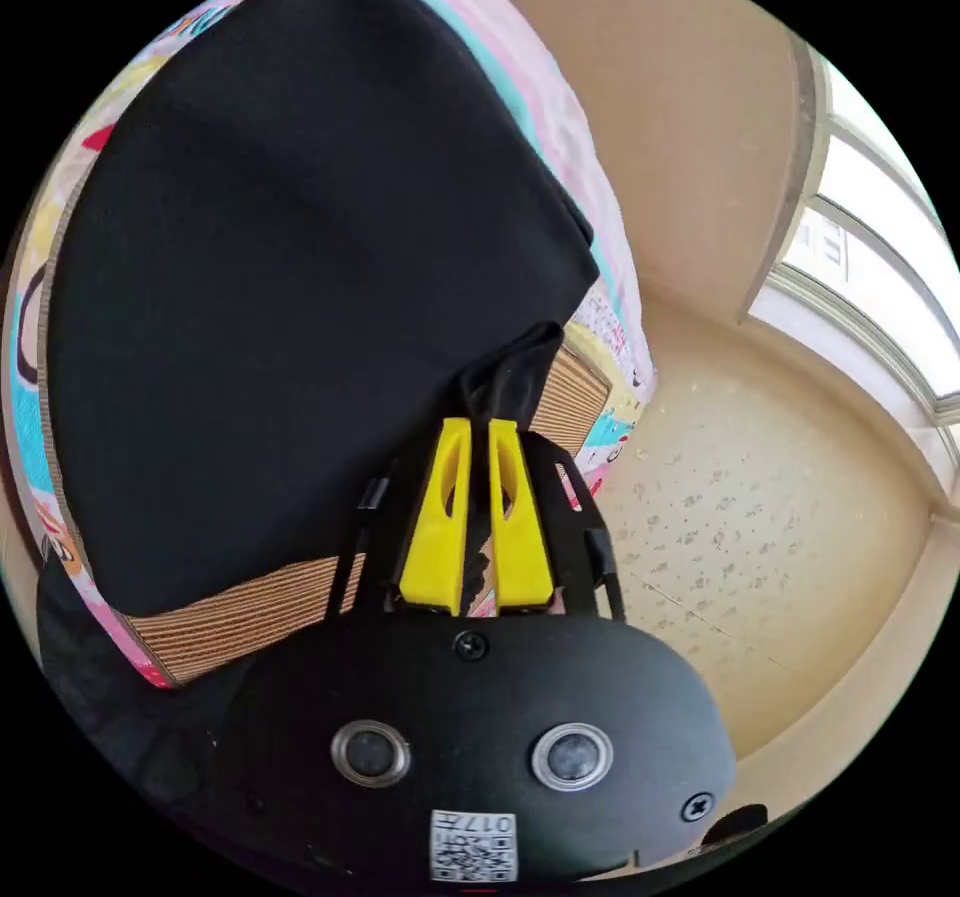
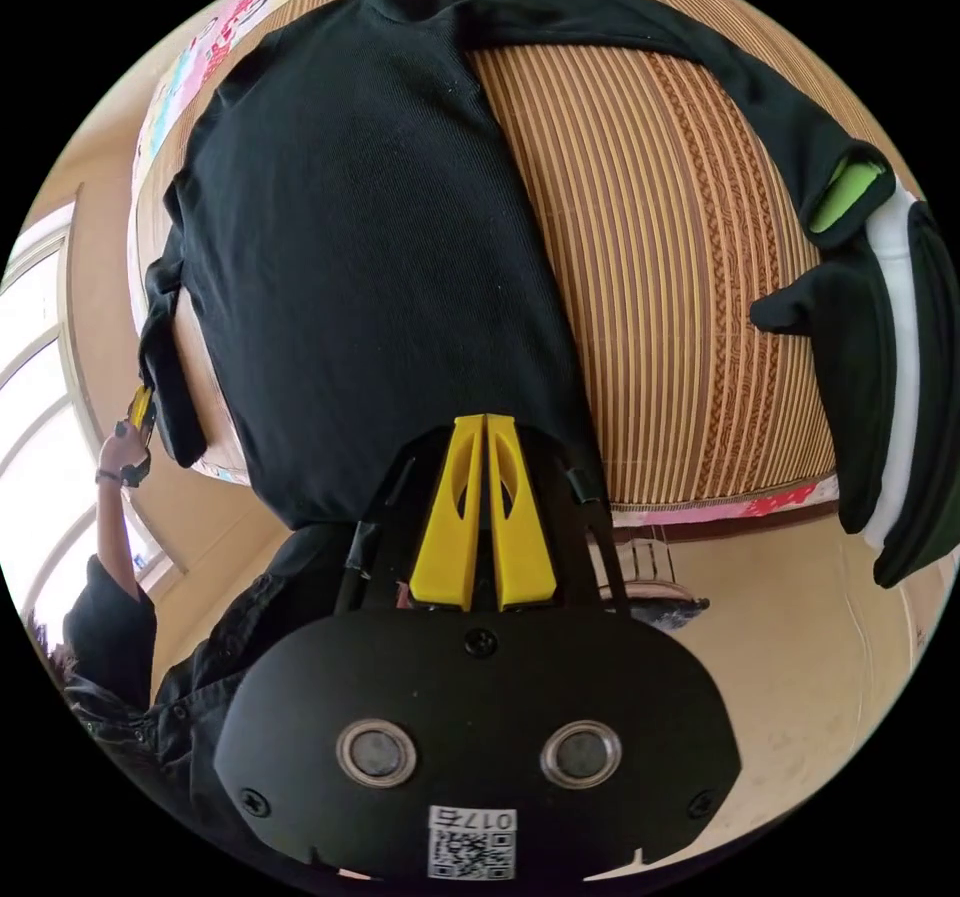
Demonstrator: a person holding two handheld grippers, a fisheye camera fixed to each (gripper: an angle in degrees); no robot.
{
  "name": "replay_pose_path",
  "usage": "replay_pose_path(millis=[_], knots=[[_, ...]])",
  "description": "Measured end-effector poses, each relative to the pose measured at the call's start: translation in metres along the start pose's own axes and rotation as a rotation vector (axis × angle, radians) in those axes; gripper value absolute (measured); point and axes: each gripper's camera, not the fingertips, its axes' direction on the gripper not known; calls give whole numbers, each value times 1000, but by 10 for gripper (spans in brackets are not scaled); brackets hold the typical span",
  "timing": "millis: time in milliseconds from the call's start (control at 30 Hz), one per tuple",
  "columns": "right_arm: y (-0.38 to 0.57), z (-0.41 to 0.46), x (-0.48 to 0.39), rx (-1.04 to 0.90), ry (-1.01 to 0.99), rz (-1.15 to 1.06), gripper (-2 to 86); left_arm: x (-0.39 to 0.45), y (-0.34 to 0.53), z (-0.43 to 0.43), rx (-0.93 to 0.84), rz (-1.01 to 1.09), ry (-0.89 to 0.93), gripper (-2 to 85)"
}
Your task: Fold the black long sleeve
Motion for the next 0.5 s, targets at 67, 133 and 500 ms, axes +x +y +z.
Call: replay_pose_path(millis=[67,133,500], knots=[[0,-3,9,6,-35,42,7,46,9,-16,76,236,-22,38],[0,-7,22,26,-110,100,8,100,35,-31,161,487,-80,37],[-24,-101,88,433,-406,268,73,134,403,175,-524,1440,24,77]])
